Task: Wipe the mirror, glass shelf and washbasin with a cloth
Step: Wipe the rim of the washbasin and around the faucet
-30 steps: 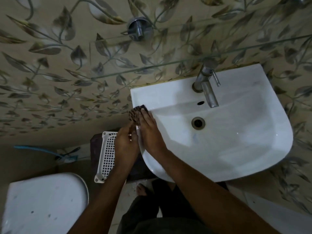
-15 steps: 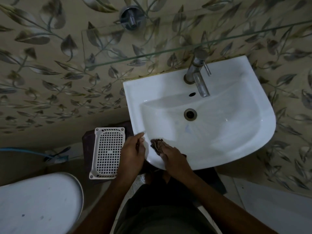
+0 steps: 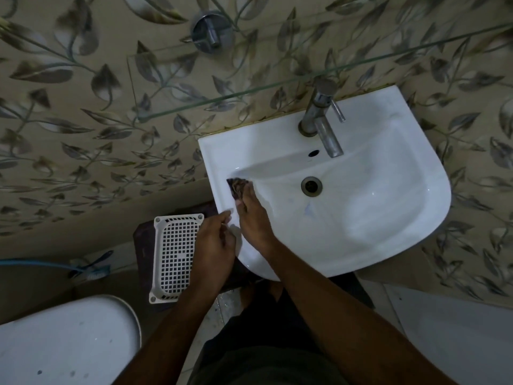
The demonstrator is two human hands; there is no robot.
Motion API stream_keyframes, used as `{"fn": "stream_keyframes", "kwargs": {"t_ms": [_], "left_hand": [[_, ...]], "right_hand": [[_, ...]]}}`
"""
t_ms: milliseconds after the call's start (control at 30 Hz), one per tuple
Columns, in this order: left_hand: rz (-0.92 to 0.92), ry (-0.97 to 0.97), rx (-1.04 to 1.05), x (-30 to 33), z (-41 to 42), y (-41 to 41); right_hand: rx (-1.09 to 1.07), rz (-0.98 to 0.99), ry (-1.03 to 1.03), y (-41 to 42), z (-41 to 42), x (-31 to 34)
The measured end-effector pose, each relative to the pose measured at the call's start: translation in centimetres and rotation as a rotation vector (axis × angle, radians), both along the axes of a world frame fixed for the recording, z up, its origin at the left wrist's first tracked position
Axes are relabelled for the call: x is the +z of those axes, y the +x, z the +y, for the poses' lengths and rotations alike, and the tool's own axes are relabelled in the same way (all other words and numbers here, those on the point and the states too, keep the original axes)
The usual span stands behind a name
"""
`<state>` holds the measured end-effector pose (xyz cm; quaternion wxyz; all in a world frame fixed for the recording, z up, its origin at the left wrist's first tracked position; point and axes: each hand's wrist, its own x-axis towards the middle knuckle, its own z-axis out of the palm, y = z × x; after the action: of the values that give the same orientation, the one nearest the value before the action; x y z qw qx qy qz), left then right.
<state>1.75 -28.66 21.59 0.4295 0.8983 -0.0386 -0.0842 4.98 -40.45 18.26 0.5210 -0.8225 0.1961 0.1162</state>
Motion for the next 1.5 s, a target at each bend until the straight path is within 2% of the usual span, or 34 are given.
{"fn": "stream_keyframes", "kwargs": {"t_ms": [133, 267, 367, 433, 500, 567, 633, 700, 733, 833, 900, 1000, 1100, 1233, 1333, 1433, 1500], "left_hand": [[0.002, -0.011, -0.049, -0.5, -0.3, 0.2], [0.008, -0.01, -0.074, -0.6, -0.8, 0.4], [0.016, 0.03, -0.088, -0.9, -1.1, 0.8], [0.011, 0.059, -0.094, -1.1, -1.6, 1.1], [0.003, 0.102, -0.118, -1.2, -2.5, 1.4], [-0.036, 0.142, -0.169, -1.4, -3.6, 2.0], [-0.06, 0.165, -0.179, -1.7, -4.5, 2.8], [-0.066, 0.17, -0.131, -1.9, -5.1, 3.8], [-0.072, 0.166, -0.11, -2.1, -5.5, 4.3], [-0.065, 0.178, -0.088, -2.3, -6.8, 5.1], [-0.055, 0.193, -0.088, -2.5, -7.5, 5.2], [-0.052, 0.2, -0.078, -3.1, -7.6, 5.0], [-0.037, 0.186, -0.066, -3.2, -7.4, 4.8], [-0.032, 0.155, -0.069, -2.8, -6.9, 4.7], [-0.025, 0.136, -0.086, -2.6, -6.5, 4.8], [-0.032, 0.142, -0.098, -2.5, -6.6, 5.2], [-0.026, 0.177, -0.13, -2.6, -6.9, 5.3]], "right_hand": [[0.273, 0.119, -0.12, -7.7, -5.0, -1.0], [0.55, 0.277, -0.457, -11.6, -12.5, -0.4], [0.584, 0.338, -0.42, -10.6, -14.6, -1.4], [0.605, 0.318, -0.344, -9.2, -12.9, -2.5], [0.512, 0.241, -0.221, -7.4, -9.4, -3.5], [0.394, 0.064, -0.101, -5.5, -5.2, -3.8], [0.282, -0.12, -0.073, -3.6, -2.8, -4.8], [0.117, -0.171, 0.088, -2.4, -2.0, -6.5], [0.077, -0.19, 0.104, -1.6, -2.0, -6.6], [0.148, -0.203, -0.032, 0.9, -3.1, -5.9], [0.164, -0.229, -0.108, 0.3, -4.5, -8.3], [0.144, -0.111, -0.295, 0.7, -8.2, -11.0], [0.175, -0.128, -0.486, 0.7, -11.1, -11.9], [-0.101, 0.013, -0.625, 1.2, -11.7, -12.3], [-0.122, 0.122, -0.523, 2.2, -9.5, -11.1], [0.065, -0.059, -0.259, 0.9, -5.6, -9.5], [0.125, -0.107, -0.086, -0.1, -4.0, -8.1]]}}
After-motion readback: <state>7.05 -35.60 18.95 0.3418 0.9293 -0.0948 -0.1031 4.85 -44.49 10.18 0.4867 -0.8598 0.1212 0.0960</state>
